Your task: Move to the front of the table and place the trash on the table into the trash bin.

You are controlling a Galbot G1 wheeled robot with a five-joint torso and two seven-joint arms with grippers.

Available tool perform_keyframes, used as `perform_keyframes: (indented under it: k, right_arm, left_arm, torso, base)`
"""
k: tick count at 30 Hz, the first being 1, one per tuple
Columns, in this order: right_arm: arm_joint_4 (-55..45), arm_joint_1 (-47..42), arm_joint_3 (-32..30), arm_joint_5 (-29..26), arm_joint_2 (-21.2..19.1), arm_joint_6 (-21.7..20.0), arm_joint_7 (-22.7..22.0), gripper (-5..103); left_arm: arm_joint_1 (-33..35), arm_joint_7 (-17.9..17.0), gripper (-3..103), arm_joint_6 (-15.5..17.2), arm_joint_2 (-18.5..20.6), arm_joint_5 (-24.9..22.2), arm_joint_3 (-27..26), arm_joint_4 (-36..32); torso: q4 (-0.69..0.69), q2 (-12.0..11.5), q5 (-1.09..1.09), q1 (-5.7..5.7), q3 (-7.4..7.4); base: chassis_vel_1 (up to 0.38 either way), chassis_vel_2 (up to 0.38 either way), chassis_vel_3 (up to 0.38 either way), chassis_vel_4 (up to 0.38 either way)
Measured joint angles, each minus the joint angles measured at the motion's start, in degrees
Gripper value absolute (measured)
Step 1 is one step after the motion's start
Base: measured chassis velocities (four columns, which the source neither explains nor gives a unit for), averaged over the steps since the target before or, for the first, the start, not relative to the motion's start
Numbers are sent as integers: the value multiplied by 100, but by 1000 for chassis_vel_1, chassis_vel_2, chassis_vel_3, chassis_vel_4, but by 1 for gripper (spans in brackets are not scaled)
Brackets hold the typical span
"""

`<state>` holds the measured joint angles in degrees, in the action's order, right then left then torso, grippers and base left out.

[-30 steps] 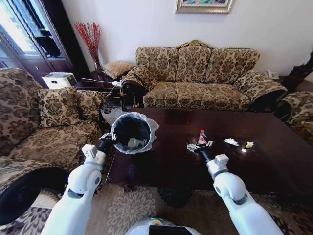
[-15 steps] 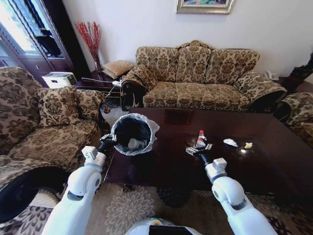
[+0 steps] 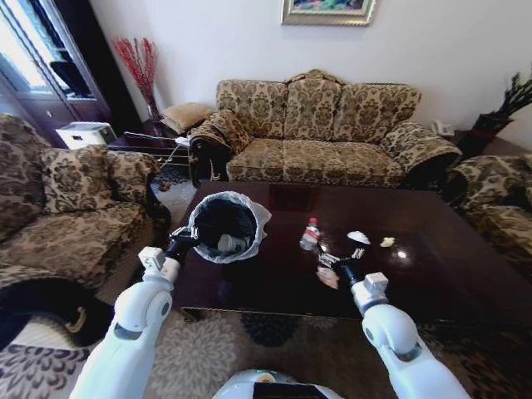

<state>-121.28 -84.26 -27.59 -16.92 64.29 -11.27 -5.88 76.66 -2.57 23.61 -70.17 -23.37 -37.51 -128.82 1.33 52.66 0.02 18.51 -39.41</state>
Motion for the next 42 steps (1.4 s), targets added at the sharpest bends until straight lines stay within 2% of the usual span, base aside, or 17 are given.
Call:
perform_keyframes:
  k: [6, 9, 10, 11, 14, 20, 26, 33, 36, 37, 38, 39, 42]
  right_arm:
    - [145, -407, 31, 7, 93, 316, 131, 100]
    - [285, -529, 168, 35, 171, 529, 262, 100]
    - [359, -542, 273, 87, 217, 689, 334, 100]
    - [420, -525, 359, 122, 256, 743, 363, 100]
    - [537, -438, 498, 169, 318, 744, 353, 100]
    - [848, -354, 732, 268, 338, 637, 318, 100]
    - [1483, 21, 927, 329, 463, 671, 375, 100]
    - [2001, 373, 1016, 489, 569, 699, 410, 102]
    - [2128, 430, 1019, 554, 578, 774, 441, 93]
    - [2128, 430, 1019, 554, 578, 774, 441, 93]
    - [2157, 440, 1019, 564, 584, 796, 455, 88]
    - [2176, 446, 1019, 569, 588, 813, 463, 88]
    - [2236, 464, 1017, 592, 598, 889, 492, 72]
  left_arm:
    - [0, 5, 1, 0, -12, -1, 33, 7]
    - [-1, 6, 1, 0, -21, 5, 54, 29]
    - [0, 2, 1, 1, -23, 15, 59, 39]
    - [1, 1, 1, 1, -23, 19, 59, 40]
    - [5, 1, 1, 0, -23, 22, 59, 39]
    - [3, 12, 1, 1, -24, 24, 63, 39]
    - [-22, 12, 1, 5, -22, 25, 79, 41]
    - [-8, 13, 1, 10, -23, 25, 78, 33]
    - [-7, 13, 1, 10, -25, 26, 71, 32]
    - [-7, 13, 1, 10, -25, 26, 71, 32]
    - [-8, 13, 1, 10, -26, 27, 71, 32]
    - [-9, 13, 1, 11, -26, 28, 71, 32]
    - [-18, 16, 1, 16, -21, 31, 74, 32]
  torso:
    - [-3, 0, 2, 0, 0]
    - [0, 0, -2, 1, -1]
    - [3, 0, -10, 1, 0]
    - [5, 0, -6, 1, 0]
    - [6, 0, -3, 1, 0]
    - [-4, 0, -2, 1, -1]
    - [2, 0, -3, 1, 0]
    - [0, 0, -1, 1, -1]
    - [0, 0, -2, 1, -1]
    - [0, 0, -2, 1, -1]
    - [1, 0, -3, 1, -1]
    - [1, 0, -2, 1, -1]
    - [0, 0, -2, 1, -1]
  base:
    - [-103, -110, 92, 83]
    - [0, 0, 0, 0]
    - [0, 0, 0, 0]
    - [73, 50, -29, -40]
    - [73, 54, -23, -30]
    - [0, 0, 0, 0]
    - [0, 0, 0, 0]
    - [0, 0, 0, 0]
    - [0, 0, 0, 0]
    - [0, 0, 0, 0]
    - [0, 0, 0, 0]
    - [0, 0, 0, 0]
    - [0, 0, 0, 0]
